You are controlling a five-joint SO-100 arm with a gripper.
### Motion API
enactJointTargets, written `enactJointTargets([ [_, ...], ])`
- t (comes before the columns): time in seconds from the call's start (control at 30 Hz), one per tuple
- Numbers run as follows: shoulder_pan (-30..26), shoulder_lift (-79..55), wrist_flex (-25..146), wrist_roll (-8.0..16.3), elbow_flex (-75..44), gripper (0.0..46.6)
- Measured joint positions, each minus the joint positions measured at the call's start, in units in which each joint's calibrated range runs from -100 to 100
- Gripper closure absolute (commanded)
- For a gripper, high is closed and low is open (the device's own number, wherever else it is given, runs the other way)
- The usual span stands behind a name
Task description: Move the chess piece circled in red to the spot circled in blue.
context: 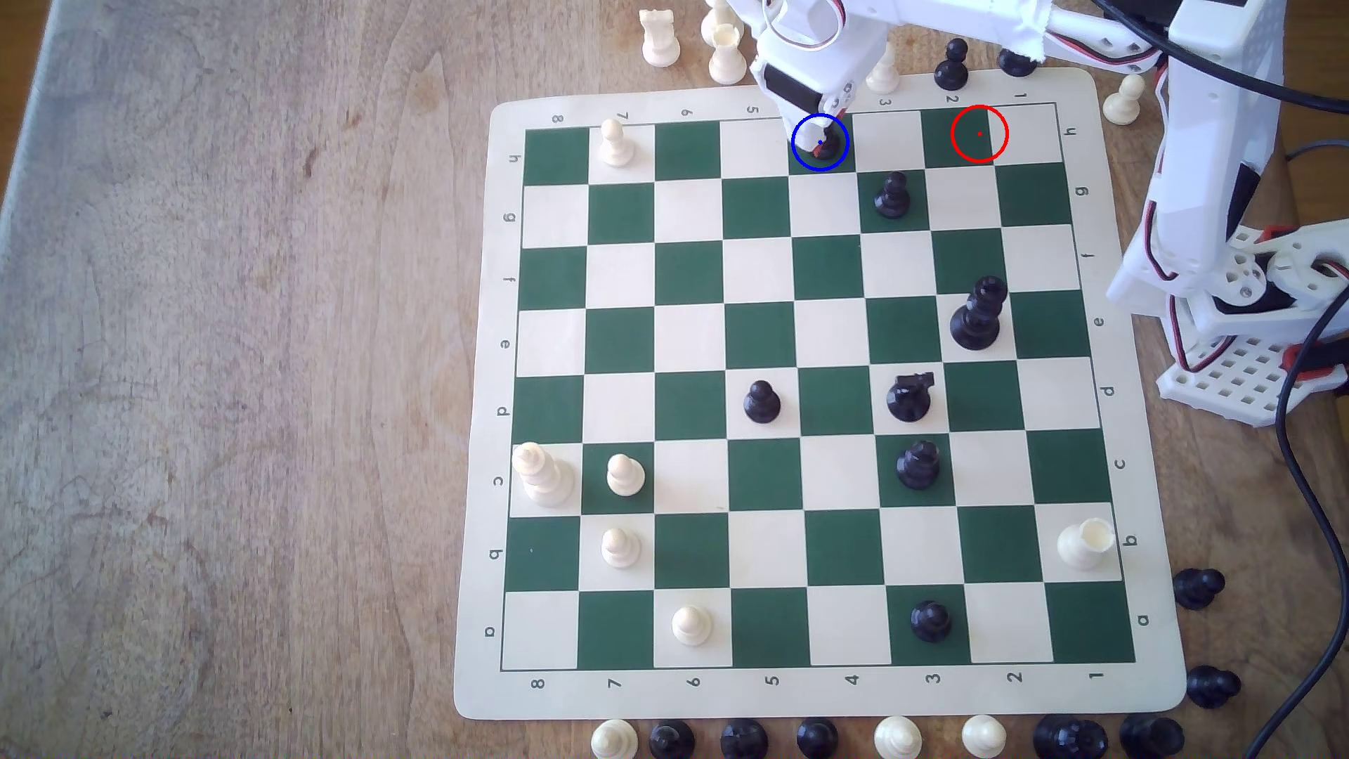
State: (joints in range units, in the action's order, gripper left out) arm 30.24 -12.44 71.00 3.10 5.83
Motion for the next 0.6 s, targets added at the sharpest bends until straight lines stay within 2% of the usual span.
enactJointTargets([
  [0.33, 0.0, 0.67, 0.64, -0.15, 0.0, 26.0],
  [0.43, 0.07, 4.36, 0.32, -0.15, 0.63, 25.1],
  [0.6, -1.18, 16.09, -0.4, -0.2, 9.76, 24.7],
])
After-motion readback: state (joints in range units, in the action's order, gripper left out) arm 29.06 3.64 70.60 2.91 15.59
